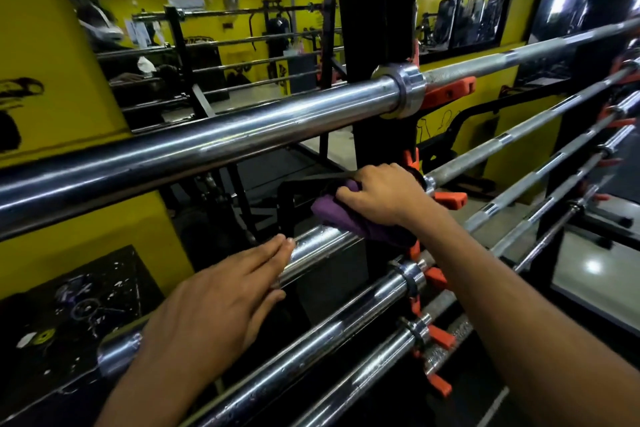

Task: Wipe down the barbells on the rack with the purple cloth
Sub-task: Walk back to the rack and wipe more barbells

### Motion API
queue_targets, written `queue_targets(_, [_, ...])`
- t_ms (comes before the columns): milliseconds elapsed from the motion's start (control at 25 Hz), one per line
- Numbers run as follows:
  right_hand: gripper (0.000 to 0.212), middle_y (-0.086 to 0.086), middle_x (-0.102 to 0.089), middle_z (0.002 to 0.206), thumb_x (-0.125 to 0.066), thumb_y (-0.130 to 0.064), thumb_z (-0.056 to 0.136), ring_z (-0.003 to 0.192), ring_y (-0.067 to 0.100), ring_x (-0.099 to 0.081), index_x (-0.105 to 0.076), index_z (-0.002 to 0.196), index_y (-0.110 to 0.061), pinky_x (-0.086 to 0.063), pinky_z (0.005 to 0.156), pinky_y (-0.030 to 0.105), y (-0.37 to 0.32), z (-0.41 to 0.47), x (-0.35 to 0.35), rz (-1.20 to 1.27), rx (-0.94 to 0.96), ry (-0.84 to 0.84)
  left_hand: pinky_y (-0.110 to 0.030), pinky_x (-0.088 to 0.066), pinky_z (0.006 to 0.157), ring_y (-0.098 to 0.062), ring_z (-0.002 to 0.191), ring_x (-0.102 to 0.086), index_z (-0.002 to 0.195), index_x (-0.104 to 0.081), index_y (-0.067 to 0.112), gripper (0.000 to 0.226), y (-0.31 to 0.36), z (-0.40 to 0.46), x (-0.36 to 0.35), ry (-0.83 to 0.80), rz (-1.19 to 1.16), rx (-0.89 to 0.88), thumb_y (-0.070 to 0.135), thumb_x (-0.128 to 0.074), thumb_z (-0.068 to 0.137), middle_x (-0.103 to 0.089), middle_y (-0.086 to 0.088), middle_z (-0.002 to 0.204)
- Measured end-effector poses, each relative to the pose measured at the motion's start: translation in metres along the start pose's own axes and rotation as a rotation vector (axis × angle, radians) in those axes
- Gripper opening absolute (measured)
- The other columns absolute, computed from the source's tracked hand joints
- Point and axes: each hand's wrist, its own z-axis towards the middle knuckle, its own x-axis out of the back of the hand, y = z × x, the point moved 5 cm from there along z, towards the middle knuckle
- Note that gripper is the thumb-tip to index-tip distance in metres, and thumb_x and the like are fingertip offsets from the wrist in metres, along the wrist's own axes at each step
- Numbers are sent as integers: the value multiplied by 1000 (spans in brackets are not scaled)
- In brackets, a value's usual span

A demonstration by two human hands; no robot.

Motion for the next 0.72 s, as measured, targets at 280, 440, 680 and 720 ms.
queue_targets(280, [39, -5, -57, 137, -41, -28, 98, 134, 19, -49, -55, 131, -12, -25, 119, 52, 14, -84, -50, 606, 88, 682, -21, -57, 59, 4, 92, -67, 150, -34, 44, 65, -15, 2, -3, -1, -91, 35, 59, -47, 88, -40, 29, 148])
queue_targets(440, [38, 4, -64, 123, -42, -32, 96, 123, 25, -56, -64, 116, -9, -30, 115, 49, 17, -71, -40, 401, 105, 647, -23, -56, 55, -1, 88, -70, 148, -43, 36, 65, -13, 1, -5, -26, -78, 21, 55, -51, 86, -49, 20, 145])
queue_targets(680, [59, 17, -65, 127, -41, -64, 94, 106, 30, -61, -68, 115, -16, -43, 88, 35, -1, 33, -4, -59, 45, -459, -26, -58, 59, -6, 99, -70, 147, -44, 35, 63, -14, 2, -4, 0, -28, 8, 54, -50, 88, -50, 18, 145])
queue_targets(720, [59, 16, -65, 128, -42, -65, 94, 103, 29, -59, -68, 116, -17, -42, 86, 34, -4, 35, -5, -68, 52, -494, -27, -58, 62, -6, 103, -69, 148, -42, 37, 62, -16, 2, -3, 2, -54, 14, 55, -48, 89, -47, 20, 146])
